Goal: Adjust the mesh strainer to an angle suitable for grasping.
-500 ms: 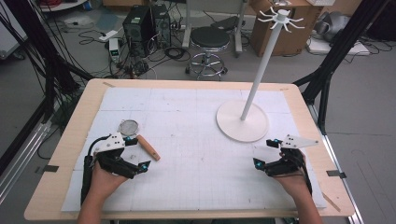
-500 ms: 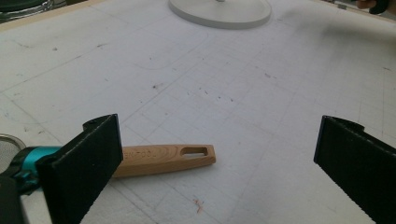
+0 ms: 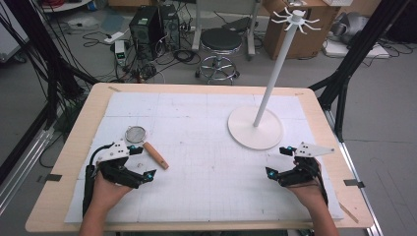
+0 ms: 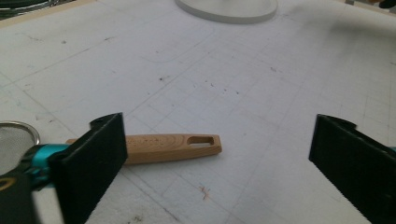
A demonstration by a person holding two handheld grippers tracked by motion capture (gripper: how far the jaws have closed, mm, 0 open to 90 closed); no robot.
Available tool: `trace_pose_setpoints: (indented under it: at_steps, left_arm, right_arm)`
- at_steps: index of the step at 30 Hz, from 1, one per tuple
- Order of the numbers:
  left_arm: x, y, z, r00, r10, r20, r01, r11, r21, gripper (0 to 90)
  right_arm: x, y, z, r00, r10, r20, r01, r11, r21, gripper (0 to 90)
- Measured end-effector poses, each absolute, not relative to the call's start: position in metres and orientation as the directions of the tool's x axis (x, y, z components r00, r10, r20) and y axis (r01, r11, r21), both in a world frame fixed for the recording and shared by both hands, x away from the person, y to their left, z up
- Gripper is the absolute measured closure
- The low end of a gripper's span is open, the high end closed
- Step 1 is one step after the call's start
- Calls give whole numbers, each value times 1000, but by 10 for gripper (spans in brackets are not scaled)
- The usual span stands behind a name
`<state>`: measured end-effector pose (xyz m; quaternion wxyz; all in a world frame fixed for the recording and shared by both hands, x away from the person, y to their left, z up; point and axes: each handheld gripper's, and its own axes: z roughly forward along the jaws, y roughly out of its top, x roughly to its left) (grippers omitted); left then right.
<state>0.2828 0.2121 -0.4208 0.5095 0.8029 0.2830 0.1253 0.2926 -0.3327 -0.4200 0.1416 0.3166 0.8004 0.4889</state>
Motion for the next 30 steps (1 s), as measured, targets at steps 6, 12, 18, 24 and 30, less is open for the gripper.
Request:
trace_pose_setpoints:
  at_steps: [6, 12, 18, 24, 30]
  left_arm:
    - [285, 209, -425, 799, 593, -101, 361, -339, 869, 331]
    - [289, 205, -432, 786, 610, -106, 395, -362, 844, 532]
    - [291, 199, -438, 785, 611, -100, 412, -396, 820, 695]
    - [294, 191, -443, 792, 604, -81, 418, -440, 795, 840]
    - [296, 181, -446, 802, 595, -58, 412, -481, 774, 897]
  right_arm:
    - [293, -331, -421, -760, 645, 79, 370, 329, 869, 5]
    - [293, -331, -422, -759, 646, 78, 375, 337, 863, 5]
    - [294, -331, -423, -759, 647, 75, 376, 341, 862, 5]
    - [294, -332, -423, -755, 651, 77, 380, 338, 861, 5]
    - [295, -332, -424, -756, 650, 76, 379, 341, 860, 5]
